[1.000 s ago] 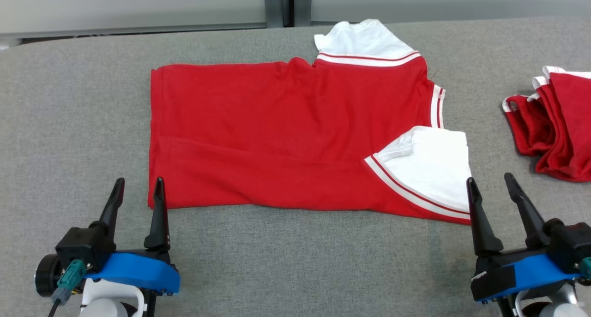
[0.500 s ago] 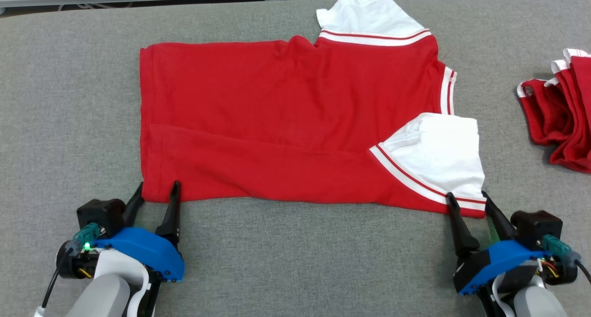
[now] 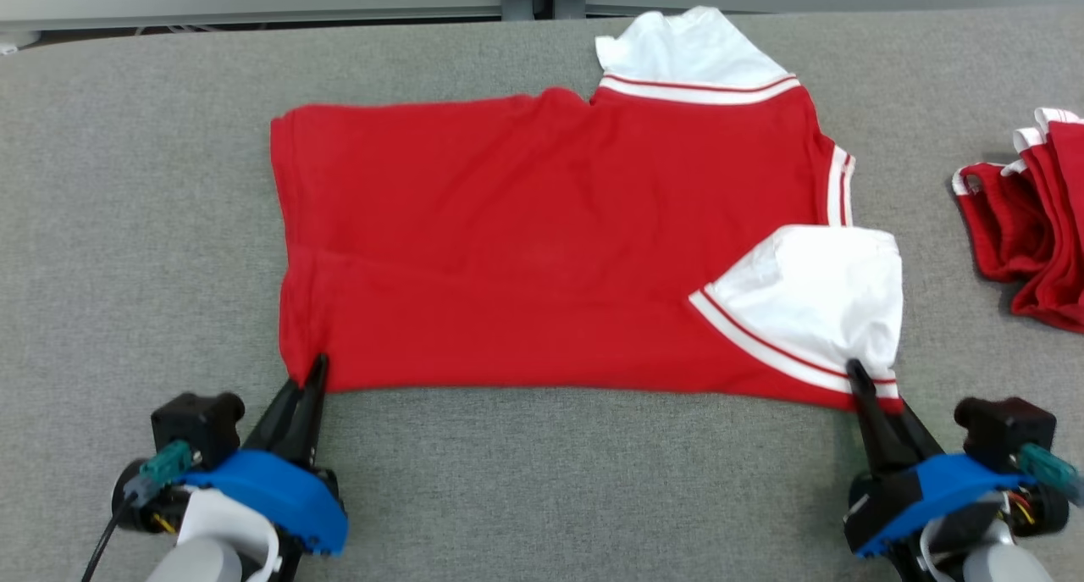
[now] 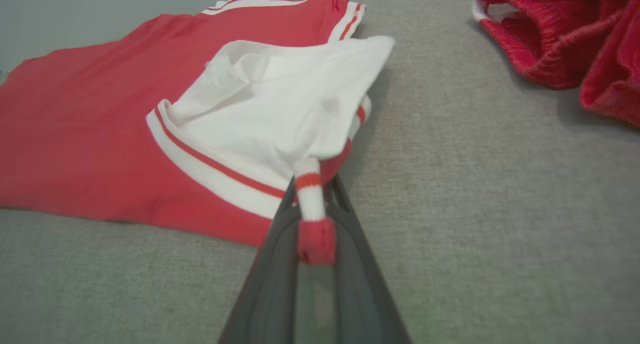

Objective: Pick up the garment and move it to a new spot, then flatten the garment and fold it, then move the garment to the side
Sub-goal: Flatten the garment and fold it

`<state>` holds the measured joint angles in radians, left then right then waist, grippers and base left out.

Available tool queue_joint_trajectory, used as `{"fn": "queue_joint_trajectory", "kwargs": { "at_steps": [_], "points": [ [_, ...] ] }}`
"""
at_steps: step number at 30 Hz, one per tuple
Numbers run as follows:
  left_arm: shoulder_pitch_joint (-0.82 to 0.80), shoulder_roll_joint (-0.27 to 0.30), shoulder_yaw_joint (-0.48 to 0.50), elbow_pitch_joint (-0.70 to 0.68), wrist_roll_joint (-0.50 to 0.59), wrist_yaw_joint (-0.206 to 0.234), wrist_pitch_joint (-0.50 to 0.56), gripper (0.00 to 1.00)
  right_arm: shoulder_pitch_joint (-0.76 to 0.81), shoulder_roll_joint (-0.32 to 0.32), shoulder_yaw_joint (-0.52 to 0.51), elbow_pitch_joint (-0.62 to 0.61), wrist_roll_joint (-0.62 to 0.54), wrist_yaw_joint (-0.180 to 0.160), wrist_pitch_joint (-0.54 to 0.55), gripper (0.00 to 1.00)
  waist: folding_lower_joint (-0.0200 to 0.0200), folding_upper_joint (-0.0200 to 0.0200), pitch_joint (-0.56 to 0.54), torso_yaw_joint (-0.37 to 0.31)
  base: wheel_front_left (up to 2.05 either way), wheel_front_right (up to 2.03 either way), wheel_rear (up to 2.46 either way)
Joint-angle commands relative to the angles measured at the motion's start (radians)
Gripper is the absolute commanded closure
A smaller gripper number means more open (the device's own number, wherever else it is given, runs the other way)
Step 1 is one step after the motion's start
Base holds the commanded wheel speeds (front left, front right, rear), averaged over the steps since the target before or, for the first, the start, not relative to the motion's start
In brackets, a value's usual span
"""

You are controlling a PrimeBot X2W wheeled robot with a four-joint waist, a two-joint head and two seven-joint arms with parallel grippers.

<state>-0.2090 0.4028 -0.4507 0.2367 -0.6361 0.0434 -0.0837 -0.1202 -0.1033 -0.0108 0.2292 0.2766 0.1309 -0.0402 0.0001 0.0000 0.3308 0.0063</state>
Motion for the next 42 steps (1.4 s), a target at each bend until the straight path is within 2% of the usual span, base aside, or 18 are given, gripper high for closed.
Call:
{"fn": "queue_joint_trajectory", "kwargs": {
  "at_steps": [1, 9, 15, 16, 17, 18, 20, 23, 26, 29, 35, 42],
  "points": [
    [0.028, 0.012, 0.002, -0.022, -0.006, 0.005, 0.007, 1.00, 0.032, -0.004, -0.011, -0.024, 0.007, 0.000, 0.012, 1.00, -0.0001, 0.0000, -0.008, 0.000, 0.00, 0.00, 0.00],
    [0.176, 0.069, 0.021, -0.149, -0.074, 0.040, 0.091, 1.00, 0.241, 0.028, -0.082, -0.214, 0.008, 0.000, 0.107, 1.00, -0.0001, 0.0000, -0.050, 0.009, 0.00, 0.00, 0.00],
    [0.281, 0.065, 0.019, -0.197, -0.118, 0.084, 0.132, 1.00, 0.344, 0.047, -0.092, -0.266, 0.041, -0.001, 0.154, 1.00, -0.0001, 0.0000, -0.083, 0.004, 0.00, 0.00, 0.00],
    [0.292, 0.059, 0.017, -0.204, -0.120, 0.091, 0.130, 1.00, 0.350, 0.049, -0.089, -0.264, 0.043, -0.001, 0.152, 0.95, -0.0001, 0.0000, -0.087, 0.003, 0.00, 0.00, 0.00],
    [0.298, 0.052, 0.019, -0.207, -0.119, 0.100, 0.121, 0.74, 0.355, 0.050, -0.089, -0.255, 0.044, -0.001, 0.153, 0.56, -0.0001, 0.0000, -0.091, 0.004, 0.00, 0.00, 0.00],
    [0.302, 0.050, 0.017, -0.205, -0.114, 0.104, 0.117, 0.00, 0.355, 0.051, -0.090, -0.248, 0.044, -0.001, 0.151, 0.00, -0.0001, 0.0000, -0.095, 0.006, 0.00, 0.00, 0.00],
    [0.307, 0.031, 0.025, -0.198, -0.119, 0.114, 0.093, 0.00, 0.341, 0.051, -0.088, -0.240, 0.022, 0.000, 0.132, 0.00, -0.0001, 0.0000, -0.101, 0.008, 0.00, 0.00, 0.00],
    [0.284, 0.010, 0.046, -0.199, -0.080, 0.139, 0.002, 0.00, 0.304, 0.052, -0.105, -0.252, 0.016, 0.000, 0.087, 0.00, -0.0001, 0.0000, -0.110, 0.011, 0.00, 0.00, 0.00],
    [0.263, 0.005, 0.060, -0.219, -0.031, 0.160, -0.082, 0.00, 0.269, 0.052, -0.114, -0.295, -0.005, 0.000, 0.054, 0.00, -0.0001, 0.0000, -0.120, 0.010, 0.00, 0.00, 0.00],
    [0.228, 0.014, 0.075, -0.251, 0.014, 0.180, -0.123, 0.00, 0.226, 0.051, -0.114, -0.358, -0.035, 0.000, 0.056, 0.00, -0.0001, 0.0000, -0.132, 0.006, 0.00, 0.00, 0.00],
    [0.183, 0.039, 0.074, -0.331, 0.082, 0.246, -0.092, 0.00, 0.166, 0.043, -0.117, -0.457, -0.077, 0.000, 0.086, 0.00, -0.0001, 0.0000, -0.148, -0.002, 0.00, 0.00, 0.00],
    [0.196, 0.055, 0.080, -0.356, 0.085, 0.264, -0.075, 0.00, 0.150, 0.040, -0.122, -0.488, -0.078, 0.000, 0.105, 0.00, -0.0001, 0.0000, -0.144, -0.004, 0.00, 0.00, 0.00]
  ]
}}
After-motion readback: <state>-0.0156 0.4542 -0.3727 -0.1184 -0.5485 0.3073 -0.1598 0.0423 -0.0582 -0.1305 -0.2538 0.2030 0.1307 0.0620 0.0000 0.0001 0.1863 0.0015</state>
